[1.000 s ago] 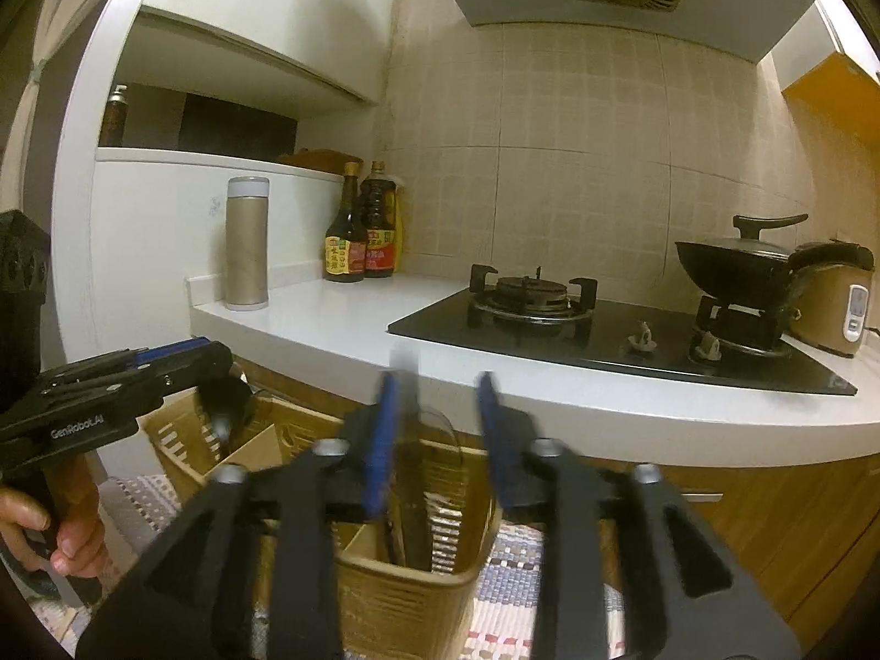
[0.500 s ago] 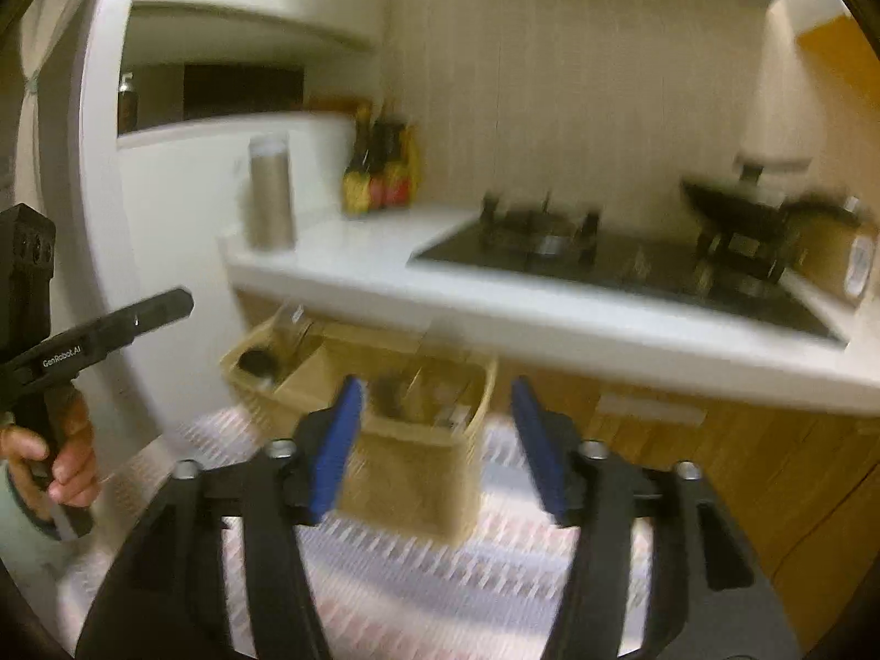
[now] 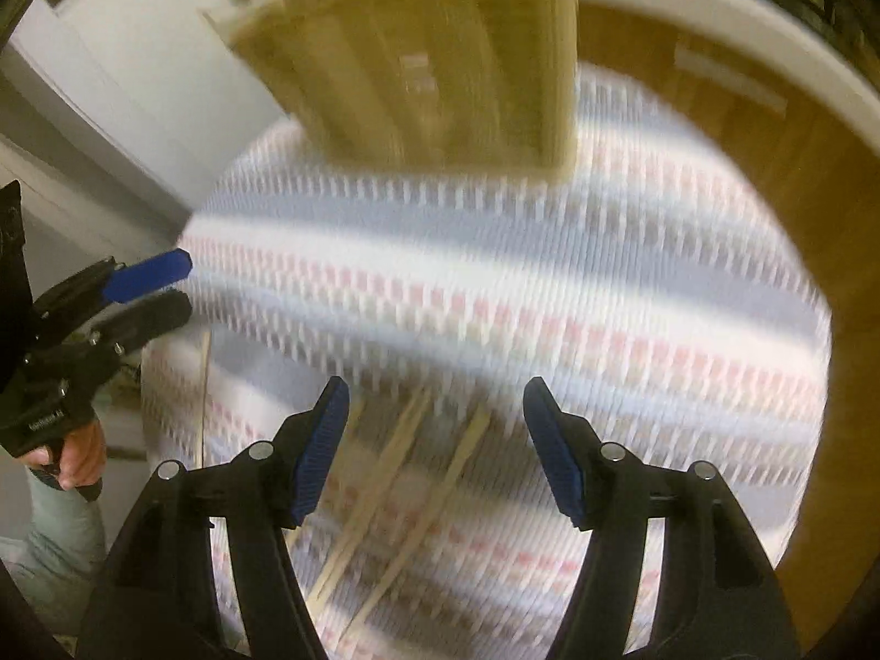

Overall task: Organize utensils
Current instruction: 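Move both open grippers back down toward the wooden chopsticks on the table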

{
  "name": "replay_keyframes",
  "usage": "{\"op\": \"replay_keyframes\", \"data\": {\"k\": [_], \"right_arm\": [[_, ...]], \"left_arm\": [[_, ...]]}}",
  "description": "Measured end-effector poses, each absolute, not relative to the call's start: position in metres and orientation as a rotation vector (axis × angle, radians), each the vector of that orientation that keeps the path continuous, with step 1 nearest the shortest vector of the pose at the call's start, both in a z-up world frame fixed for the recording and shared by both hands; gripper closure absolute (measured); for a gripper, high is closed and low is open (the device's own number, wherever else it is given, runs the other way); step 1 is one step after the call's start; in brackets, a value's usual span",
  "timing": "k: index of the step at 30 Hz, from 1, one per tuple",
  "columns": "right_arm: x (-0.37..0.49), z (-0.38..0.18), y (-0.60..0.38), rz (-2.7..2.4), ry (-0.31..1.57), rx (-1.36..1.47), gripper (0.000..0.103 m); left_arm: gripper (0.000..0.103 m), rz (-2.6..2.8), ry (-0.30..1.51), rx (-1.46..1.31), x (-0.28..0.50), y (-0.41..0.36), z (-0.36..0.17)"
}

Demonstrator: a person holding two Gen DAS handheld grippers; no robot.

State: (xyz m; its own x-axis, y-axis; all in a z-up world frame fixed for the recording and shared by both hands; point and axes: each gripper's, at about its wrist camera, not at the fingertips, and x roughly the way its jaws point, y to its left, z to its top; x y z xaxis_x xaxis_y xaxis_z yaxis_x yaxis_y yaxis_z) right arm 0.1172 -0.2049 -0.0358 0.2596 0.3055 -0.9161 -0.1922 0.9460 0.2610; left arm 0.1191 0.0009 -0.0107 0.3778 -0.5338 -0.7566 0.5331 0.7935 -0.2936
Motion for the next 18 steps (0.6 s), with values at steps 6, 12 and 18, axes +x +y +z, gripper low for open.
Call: {"op": "replay_keyframes", "data": {"k": [6,12,18], "right_arm": [[0.089,-0.051,-0.201,0.26,1.331,0.093,0.051],[0.079,-0.068,-0.194,0.26,1.411,0.142,0.068],[0.066,-0.078,-0.18,0.219,1.417,0.147,0.079]], "left_arm": [[0.06,-0.725,1.086,0.124,0.102,-0.015,-0.035],[0.06,-0.789,1.158,0.176,0.083,-0.031,-0.045],[0.061,-0.789,1.204,0.223,0.072,-0.058,-0.058]]}}
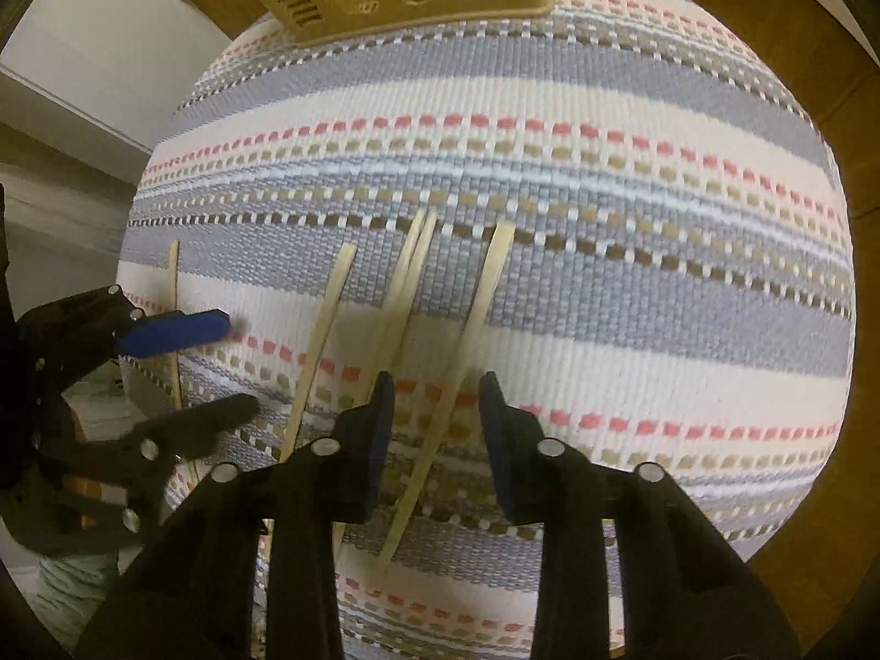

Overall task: Organize utensils
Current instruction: 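Move both open grippers back down toward the wooden chopsticks on the table, then grasp a wooden chopstick with the left gripper while the right gripper grasps another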

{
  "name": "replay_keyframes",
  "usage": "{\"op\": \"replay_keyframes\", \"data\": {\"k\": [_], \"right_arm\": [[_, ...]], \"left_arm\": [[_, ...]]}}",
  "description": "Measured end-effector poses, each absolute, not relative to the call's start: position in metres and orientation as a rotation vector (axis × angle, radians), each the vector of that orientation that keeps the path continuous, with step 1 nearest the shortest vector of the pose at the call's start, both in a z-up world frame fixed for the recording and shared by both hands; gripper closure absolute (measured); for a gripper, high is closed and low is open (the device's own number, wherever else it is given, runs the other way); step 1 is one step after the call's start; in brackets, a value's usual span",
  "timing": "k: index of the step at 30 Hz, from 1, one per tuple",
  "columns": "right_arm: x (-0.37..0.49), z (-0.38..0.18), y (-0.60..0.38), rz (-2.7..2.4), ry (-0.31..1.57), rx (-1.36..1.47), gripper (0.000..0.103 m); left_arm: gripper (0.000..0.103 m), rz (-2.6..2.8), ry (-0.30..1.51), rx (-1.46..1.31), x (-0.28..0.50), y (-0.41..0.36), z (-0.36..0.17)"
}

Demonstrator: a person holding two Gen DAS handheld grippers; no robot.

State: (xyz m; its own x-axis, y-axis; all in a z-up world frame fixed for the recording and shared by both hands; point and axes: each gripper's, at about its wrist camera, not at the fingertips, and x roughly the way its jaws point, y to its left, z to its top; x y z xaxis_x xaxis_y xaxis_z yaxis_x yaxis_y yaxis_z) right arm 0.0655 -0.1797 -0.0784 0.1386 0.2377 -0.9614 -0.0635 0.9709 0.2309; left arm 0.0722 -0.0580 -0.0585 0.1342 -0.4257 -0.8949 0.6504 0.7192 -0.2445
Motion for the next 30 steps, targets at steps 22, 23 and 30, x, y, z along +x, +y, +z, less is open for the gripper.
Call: {"op": "replay_keyframes", "data": {"k": [22,23,30], "right_arm": [[0.057,-0.078,-0.181,0.218,1.332,0.046,0.099],[0.056,-0.078,-0.181,0.22,1.331,0.047,0.099],[0.052,-0.066,-0.202,0.211,1.307,0.059,0.099]], "left_arm": [[0.1,-0.592,1.177,0.5,0.062,-0.144,-0.087],[0.1,-0.59,1.179,0.483,0.063,-0.144,-0.087],[0.1,-0.542,1.171,0.31,0.084,-0.122,-0.081]]}}
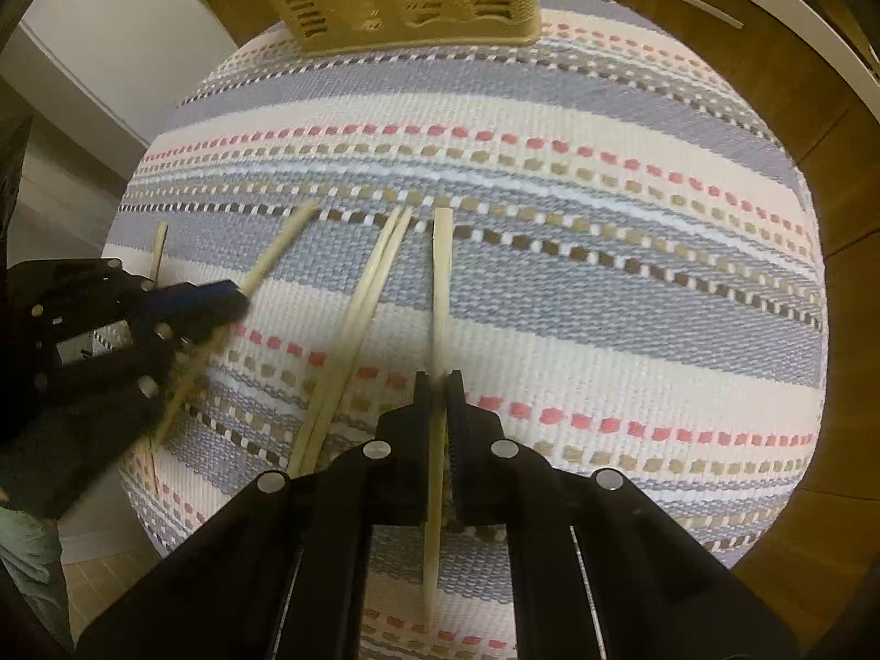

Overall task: Organize utensils
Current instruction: 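Grasp a wooden chopstick with the left gripper while the right gripper grasps another, then lift the chopstick upright into the caddy and open the left gripper while the right gripper does likewise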

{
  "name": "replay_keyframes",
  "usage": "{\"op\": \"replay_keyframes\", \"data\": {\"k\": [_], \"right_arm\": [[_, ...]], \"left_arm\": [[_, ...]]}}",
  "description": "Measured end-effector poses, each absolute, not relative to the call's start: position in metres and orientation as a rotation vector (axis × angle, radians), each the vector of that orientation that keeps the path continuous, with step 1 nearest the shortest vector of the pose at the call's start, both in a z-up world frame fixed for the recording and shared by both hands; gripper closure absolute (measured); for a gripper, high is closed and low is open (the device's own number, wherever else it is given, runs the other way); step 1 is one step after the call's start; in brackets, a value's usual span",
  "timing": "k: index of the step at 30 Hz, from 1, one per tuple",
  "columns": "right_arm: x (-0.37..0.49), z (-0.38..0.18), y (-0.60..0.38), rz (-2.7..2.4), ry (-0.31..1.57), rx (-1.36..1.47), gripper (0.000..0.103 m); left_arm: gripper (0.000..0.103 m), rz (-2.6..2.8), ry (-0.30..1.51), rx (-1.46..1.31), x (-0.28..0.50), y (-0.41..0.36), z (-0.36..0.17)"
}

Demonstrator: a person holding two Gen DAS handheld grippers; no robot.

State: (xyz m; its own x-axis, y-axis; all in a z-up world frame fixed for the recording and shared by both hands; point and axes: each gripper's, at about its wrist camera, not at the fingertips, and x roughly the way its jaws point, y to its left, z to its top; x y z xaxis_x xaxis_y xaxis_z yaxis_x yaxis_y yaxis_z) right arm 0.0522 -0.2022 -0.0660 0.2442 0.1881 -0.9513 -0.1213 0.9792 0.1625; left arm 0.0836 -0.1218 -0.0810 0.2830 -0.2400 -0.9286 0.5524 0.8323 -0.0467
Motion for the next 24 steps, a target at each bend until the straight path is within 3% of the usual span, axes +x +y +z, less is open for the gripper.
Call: {"op": "replay_keyframes", "data": {"k": [11,24], "right_arm": [[0.055,-0.022,-0.23,0.247,1.183,0.107,0.099],[0.041,0.095,-0.225,0.364,0.686,0.121,0.099]], "left_arm": [[0.1,-0.586,1.049,0.116,0.099,-0.107,-0.039],[0.1,-0.667,0.547,-0.095,0.068,-0.053,0.083]]}}
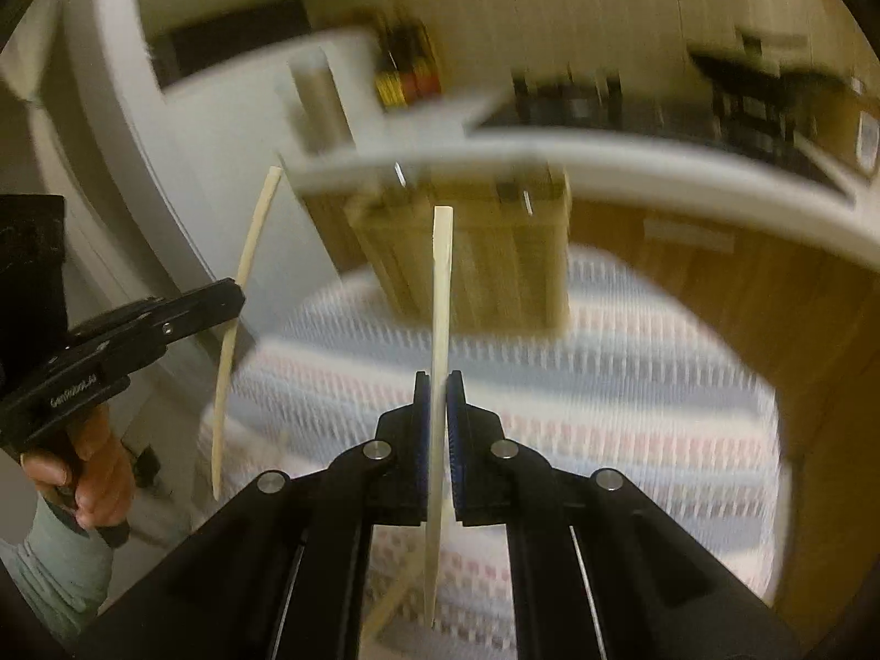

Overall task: Organize utensils
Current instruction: 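Lift the chopstick upright into the caddy and open the left gripper while the right gripper does likewise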

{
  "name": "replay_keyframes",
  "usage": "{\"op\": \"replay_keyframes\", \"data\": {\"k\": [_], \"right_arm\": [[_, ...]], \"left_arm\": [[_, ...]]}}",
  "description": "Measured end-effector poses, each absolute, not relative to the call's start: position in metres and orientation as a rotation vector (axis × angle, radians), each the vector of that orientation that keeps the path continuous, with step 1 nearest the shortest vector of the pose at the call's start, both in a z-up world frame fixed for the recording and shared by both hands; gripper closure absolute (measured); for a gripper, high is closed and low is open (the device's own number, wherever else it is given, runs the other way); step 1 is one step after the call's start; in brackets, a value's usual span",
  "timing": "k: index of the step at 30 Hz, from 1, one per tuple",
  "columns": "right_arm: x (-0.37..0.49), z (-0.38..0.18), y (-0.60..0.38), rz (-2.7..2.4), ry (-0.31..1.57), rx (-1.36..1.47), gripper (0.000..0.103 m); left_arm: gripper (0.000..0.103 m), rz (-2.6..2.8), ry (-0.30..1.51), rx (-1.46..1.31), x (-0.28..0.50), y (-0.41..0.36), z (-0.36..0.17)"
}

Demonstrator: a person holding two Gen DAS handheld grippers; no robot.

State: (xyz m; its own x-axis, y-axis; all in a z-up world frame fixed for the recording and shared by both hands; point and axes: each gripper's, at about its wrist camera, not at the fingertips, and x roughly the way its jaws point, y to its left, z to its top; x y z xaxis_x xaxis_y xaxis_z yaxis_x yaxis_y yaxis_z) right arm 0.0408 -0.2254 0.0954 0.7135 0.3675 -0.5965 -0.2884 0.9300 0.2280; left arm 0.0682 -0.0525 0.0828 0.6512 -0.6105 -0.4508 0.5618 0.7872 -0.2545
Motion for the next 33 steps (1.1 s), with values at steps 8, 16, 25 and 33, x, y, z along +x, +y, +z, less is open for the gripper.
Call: {"op": "replay_keyframes", "data": {"k": [8,16,25,33], "right_arm": [[0.062,0.149,-0.227,0.345,0.424,0.127,0.099],[0.112,0.168,-0.237,0.275,0.206,0.113,0.099],[0.165,0.149,-0.238,0.17,0.118,0.023,0.099],[0.195,0.117,-0.243,0.166,0.153,0.043,0.099]], "left_arm": [[0.1,-0.625,0.281,-0.15,0.062,-0.041,0.151],[0.1,-0.608,0.162,-0.172,0.11,-0.047,0.158],[0.1,-0.541,0.112,-0.197,0.174,-0.048,0.133],[0.1,-0.475,0.112,-0.235,0.213,-0.041,0.108]]}}
